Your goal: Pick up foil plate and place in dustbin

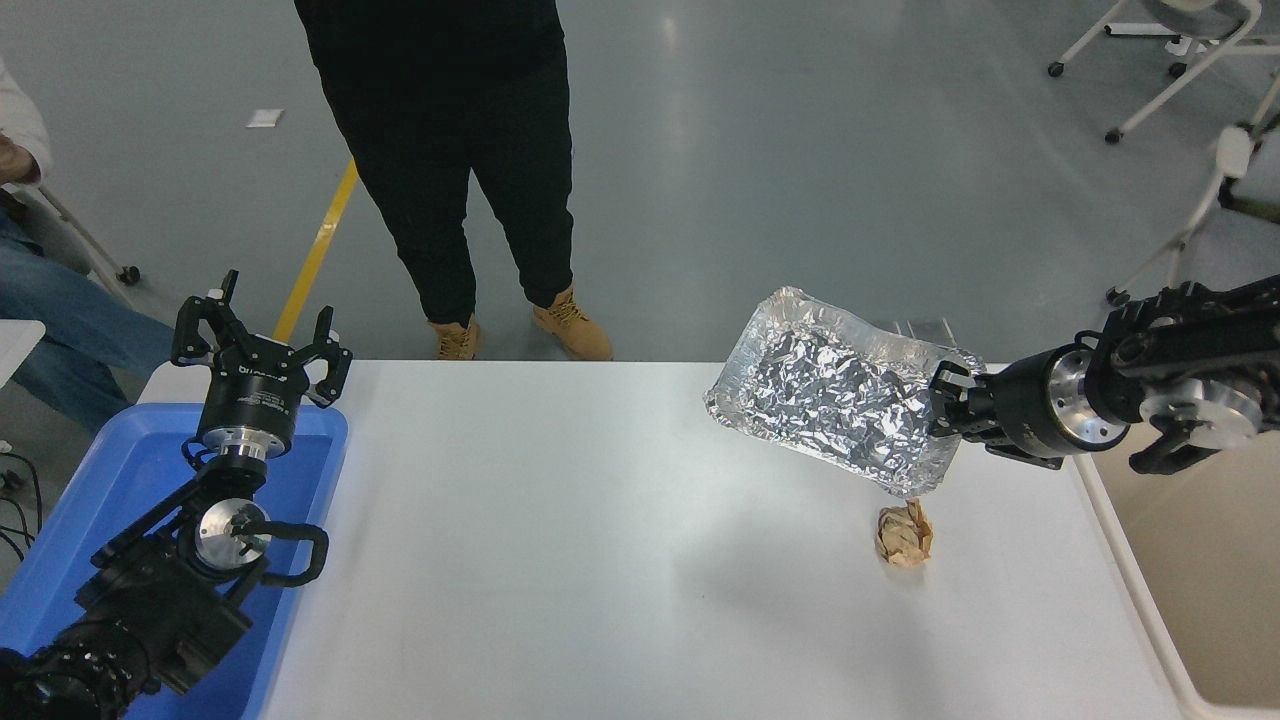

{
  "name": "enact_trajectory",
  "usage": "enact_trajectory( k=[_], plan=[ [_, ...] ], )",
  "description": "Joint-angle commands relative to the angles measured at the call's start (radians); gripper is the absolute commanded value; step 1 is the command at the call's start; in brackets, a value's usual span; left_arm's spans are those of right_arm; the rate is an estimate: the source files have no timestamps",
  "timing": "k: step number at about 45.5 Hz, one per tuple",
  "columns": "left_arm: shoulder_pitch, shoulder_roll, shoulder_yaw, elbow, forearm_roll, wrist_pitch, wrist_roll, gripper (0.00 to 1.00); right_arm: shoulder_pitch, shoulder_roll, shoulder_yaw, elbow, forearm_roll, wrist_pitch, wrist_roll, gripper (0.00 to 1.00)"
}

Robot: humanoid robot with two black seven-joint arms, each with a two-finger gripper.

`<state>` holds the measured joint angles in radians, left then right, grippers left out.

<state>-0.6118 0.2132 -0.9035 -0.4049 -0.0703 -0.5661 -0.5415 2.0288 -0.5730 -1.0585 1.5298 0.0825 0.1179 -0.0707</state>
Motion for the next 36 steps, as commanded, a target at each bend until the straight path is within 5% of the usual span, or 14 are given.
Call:
enact_trajectory(
  k=[1,20,36],
  plan=[
    [0.000,0.000,0.000,0.001,0.000,0.000,0.000,0.99,0.177,-0.039,-0.031,-0.005,0.002,0.045,0.000,0.00],
    [0.000,0.000,0.000,0.000,0.000,0.000,0.000,0.99,0.183,-0.084,-0.083,-0.059,0.000,0.055,-0.003,0.00],
    [0.001,0.000,0.000,0.000,0.000,0.000,0.000,0.99,-0.142,-0.082,-0.153,-0.483,0.101,0.042,-0.012,0.00]
  ],
)
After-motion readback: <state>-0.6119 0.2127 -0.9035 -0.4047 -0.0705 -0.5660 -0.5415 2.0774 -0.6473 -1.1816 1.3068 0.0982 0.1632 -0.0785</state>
